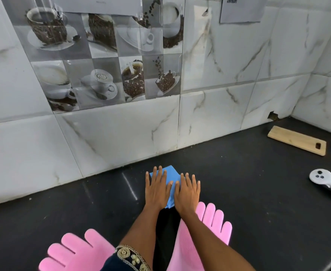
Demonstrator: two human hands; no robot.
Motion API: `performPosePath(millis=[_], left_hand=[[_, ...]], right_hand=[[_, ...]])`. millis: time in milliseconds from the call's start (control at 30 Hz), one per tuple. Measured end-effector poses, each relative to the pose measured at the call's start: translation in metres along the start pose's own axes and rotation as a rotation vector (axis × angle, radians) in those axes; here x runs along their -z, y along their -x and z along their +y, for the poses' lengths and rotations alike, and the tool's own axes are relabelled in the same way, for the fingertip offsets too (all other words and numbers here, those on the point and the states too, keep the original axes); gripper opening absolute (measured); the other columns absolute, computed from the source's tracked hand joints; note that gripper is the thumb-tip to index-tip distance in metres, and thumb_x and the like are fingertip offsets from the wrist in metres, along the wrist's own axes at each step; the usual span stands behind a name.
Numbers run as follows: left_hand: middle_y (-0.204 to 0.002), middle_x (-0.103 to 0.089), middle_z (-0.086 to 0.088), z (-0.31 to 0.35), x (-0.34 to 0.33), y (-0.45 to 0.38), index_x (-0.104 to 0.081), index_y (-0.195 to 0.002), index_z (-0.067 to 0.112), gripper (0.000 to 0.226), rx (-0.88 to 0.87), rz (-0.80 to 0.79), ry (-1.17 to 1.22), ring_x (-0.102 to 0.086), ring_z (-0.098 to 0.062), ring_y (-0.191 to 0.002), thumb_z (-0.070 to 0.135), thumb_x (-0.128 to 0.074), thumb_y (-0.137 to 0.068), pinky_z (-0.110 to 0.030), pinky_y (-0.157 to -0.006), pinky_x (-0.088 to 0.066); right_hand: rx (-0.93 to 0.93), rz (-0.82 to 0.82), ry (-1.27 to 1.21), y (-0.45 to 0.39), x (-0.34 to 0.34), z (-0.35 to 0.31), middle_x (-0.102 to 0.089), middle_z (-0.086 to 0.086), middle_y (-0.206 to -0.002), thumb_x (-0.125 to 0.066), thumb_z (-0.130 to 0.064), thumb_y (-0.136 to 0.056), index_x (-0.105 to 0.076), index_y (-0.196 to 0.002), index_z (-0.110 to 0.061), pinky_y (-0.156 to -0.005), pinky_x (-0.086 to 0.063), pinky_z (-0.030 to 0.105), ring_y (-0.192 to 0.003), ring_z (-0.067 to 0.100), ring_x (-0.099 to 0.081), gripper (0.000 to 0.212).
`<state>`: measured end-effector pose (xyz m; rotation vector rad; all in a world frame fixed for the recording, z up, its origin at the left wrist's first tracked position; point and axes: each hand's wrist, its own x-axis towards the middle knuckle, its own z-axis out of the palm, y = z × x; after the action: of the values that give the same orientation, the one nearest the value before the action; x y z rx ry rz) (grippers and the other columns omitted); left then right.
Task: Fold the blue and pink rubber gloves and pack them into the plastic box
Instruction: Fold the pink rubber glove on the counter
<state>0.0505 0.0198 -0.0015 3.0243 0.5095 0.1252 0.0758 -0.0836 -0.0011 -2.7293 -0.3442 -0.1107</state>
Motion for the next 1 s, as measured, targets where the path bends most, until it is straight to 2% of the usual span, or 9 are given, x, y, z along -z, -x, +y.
performPosePath(millis=[233,333,433,567,667,767,900,933,1000], left_hand=[[-0.163,-0.005,-0.006,0.020,-0.002,0.047,-0.017,-0.153,0.012,0.059,0.023,0.075,0.083,0.001,-0.019,-0.152,0.043,-0.018,-0.103,-0.042,-0.122,0.005],[-0.159,-0.021,-0.010,0.031,-0.007,0.075,-0.033,-0.147,0.012,0.052,0.065,0.177,0.091,-0.018,-0.022,-0.148,0.039,-0.027,-0.103,-0.040,-0.122,-0.010],[-0.150,-0.036,-0.009,0.042,-0.010,0.096,-0.041,-0.139,0.015,0.044,0.126,0.217,0.104,-0.036,-0.023,-0.137,0.036,-0.034,-0.101,-0.037,-0.113,-0.028],[-0.132,-0.048,-0.006,0.063,-0.013,0.125,-0.047,-0.132,0.016,0.041,0.265,0.162,0.087,-0.049,-0.020,-0.115,0.040,-0.036,-0.101,-0.033,-0.097,-0.039],[-0.126,-0.051,-0.006,0.073,-0.019,0.153,-0.053,-0.123,0.016,0.038,0.319,0.039,0.009,-0.049,-0.022,-0.114,0.042,-0.038,-0.100,-0.036,-0.099,-0.039],[-0.126,-0.052,-0.006,0.078,-0.023,0.176,-0.055,-0.121,0.015,0.036,0.338,-0.029,-0.009,-0.050,-0.023,-0.116,0.041,-0.041,-0.100,-0.037,-0.102,-0.037],[-0.120,-0.059,-0.008,0.080,-0.015,0.187,-0.057,-0.118,0.011,0.034,0.400,-0.081,0.202,-0.055,-0.025,-0.114,0.036,-0.053,-0.095,-0.036,-0.096,-0.042],[-0.113,-0.062,-0.008,0.079,-0.012,0.188,-0.058,-0.113,0.009,0.030,0.421,-0.112,0.309,-0.058,-0.026,-0.109,0.032,-0.058,-0.093,-0.036,-0.092,-0.044],[-0.088,-0.058,-0.005,0.077,-0.008,0.189,-0.056,-0.089,0.011,0.015,0.454,-0.155,0.551,-0.059,-0.023,-0.088,0.024,-0.062,-0.089,-0.033,-0.076,-0.045]], right_hand=[[-0.038,0.095,-0.139,0.034,0.014,0.028,-0.041,0.008,-0.151,-0.033,-0.028,-0.103,-0.047,-0.140,-0.016,-0.121,-0.010,0.037,-0.145,0.022,-0.026,0.041],[-0.066,0.124,-0.183,0.051,0.019,0.041,-0.046,0.010,-0.146,-0.036,-0.027,-0.103,-0.054,-0.135,-0.015,-0.120,-0.017,0.037,-0.141,0.025,-0.032,0.039],[-0.075,0.130,-0.189,0.067,0.025,0.054,-0.048,0.008,-0.144,-0.036,-0.028,-0.103,-0.059,-0.130,-0.016,-0.118,-0.022,0.037,-0.139,0.024,-0.035,0.037],[-0.090,0.109,-0.124,0.094,0.034,0.073,-0.050,0.007,-0.140,-0.034,-0.029,-0.102,-0.060,-0.125,-0.017,-0.115,-0.025,0.035,-0.135,0.023,-0.039,0.037],[-0.150,0.013,-0.060,0.119,0.043,0.091,-0.044,0.010,-0.143,-0.033,-0.032,-0.102,-0.053,-0.130,-0.017,-0.114,-0.026,0.037,-0.134,0.027,-0.037,0.038],[-0.239,-0.081,-0.077,0.141,0.051,0.102,-0.043,0.013,-0.139,-0.040,-0.031,-0.100,-0.048,-0.131,-0.015,-0.104,-0.037,0.037,-0.123,0.030,-0.043,0.036],[-0.314,-0.169,-0.314,0.158,0.058,0.105,-0.039,0.016,-0.132,-0.049,-0.024,-0.098,-0.047,-0.131,-0.012,-0.092,-0.047,0.038,-0.117,0.031,-0.045,0.035],[-0.335,-0.184,-0.369,0.161,0.059,0.106,-0.038,0.016,-0.132,-0.050,-0.022,-0.097,-0.046,-0.132,-0.012,-0.090,-0.047,0.038,-0.117,0.032,-0.045,0.036],[-0.370,-0.215,-0.469,0.161,0.063,0.108,-0.035,0.017,-0.133,-0.052,-0.016,-0.095,-0.046,-0.134,-0.014,-0.091,-0.047,0.039,-0.115,0.033,-0.049,0.039]])
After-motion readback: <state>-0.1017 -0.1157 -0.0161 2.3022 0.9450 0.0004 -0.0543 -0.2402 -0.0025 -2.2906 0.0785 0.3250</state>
